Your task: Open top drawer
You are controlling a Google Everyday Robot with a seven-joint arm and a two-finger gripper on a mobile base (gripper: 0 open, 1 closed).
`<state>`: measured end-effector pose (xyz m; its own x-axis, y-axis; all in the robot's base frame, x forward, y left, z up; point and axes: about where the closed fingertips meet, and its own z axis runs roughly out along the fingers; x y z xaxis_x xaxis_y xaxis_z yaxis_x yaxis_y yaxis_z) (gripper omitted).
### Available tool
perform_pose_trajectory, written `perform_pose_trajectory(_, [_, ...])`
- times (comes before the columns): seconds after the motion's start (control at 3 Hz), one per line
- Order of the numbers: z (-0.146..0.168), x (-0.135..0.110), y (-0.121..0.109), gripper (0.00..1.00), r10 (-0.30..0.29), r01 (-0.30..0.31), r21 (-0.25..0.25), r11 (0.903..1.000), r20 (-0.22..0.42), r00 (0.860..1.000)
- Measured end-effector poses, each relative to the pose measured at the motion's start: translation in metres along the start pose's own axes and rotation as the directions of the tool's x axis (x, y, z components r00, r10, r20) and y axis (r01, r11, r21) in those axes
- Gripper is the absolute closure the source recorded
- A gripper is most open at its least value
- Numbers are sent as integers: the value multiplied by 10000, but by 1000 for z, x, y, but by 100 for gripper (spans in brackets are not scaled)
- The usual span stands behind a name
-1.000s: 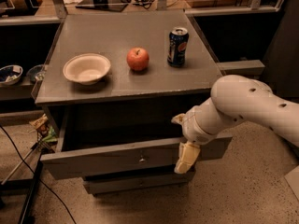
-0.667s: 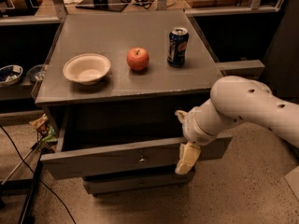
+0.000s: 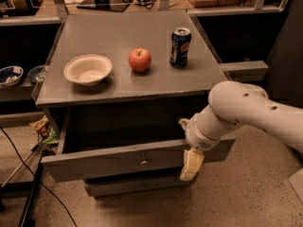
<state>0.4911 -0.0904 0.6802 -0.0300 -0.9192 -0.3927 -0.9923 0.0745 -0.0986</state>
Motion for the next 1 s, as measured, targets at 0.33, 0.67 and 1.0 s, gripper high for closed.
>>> perform_pose_trajectory(0.33, [5, 4, 2, 0, 17, -18, -242, 9997, -64, 10000])
perform_pose_trajectory(0.67, [12, 7, 6, 0, -83, 74, -687, 9976, -118, 9999])
perform_pose_trajectory(1.0, [16, 7, 8, 0, -152, 142, -926, 9956, -99, 9998])
